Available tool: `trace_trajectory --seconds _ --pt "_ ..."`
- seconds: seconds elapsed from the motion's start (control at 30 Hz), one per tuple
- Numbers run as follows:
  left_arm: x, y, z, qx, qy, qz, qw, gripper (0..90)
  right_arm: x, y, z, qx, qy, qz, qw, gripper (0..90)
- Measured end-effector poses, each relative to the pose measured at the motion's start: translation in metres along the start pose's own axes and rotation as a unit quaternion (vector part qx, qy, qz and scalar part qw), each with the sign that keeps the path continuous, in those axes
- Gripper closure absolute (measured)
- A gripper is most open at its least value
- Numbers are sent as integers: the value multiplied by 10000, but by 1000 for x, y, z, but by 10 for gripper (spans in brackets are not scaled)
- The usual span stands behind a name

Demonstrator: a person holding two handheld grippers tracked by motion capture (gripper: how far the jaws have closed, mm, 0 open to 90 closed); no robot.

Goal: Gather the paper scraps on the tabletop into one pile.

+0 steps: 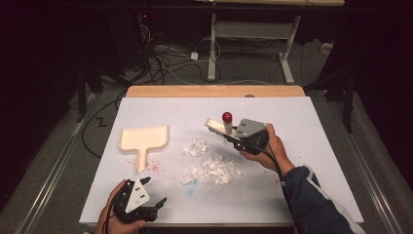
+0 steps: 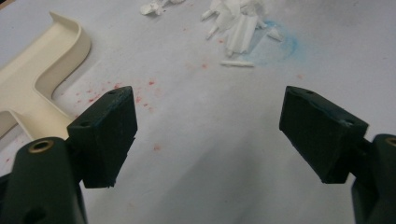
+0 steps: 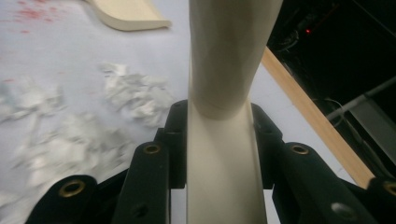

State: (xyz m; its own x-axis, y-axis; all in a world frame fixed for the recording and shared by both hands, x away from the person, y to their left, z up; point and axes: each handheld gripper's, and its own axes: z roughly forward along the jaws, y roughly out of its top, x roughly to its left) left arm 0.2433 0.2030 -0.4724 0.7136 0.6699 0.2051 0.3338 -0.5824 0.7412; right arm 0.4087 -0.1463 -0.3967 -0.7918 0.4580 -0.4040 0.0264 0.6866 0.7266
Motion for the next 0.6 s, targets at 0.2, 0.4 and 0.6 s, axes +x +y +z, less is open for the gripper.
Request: trace_trajectory --seconds 0.2,0.4,0.6 --pt "0 0 2 19 -43 60 10000 180 -14 5 45 182 35 376 9991 682" --pt "0 0 3 0 -84 122 9999 180 -15 8 84 592 -232 187 9978 683" --pt "2 0 3 12 -123 149 9998 180 6 22 101 774 45 -228 9967 680"
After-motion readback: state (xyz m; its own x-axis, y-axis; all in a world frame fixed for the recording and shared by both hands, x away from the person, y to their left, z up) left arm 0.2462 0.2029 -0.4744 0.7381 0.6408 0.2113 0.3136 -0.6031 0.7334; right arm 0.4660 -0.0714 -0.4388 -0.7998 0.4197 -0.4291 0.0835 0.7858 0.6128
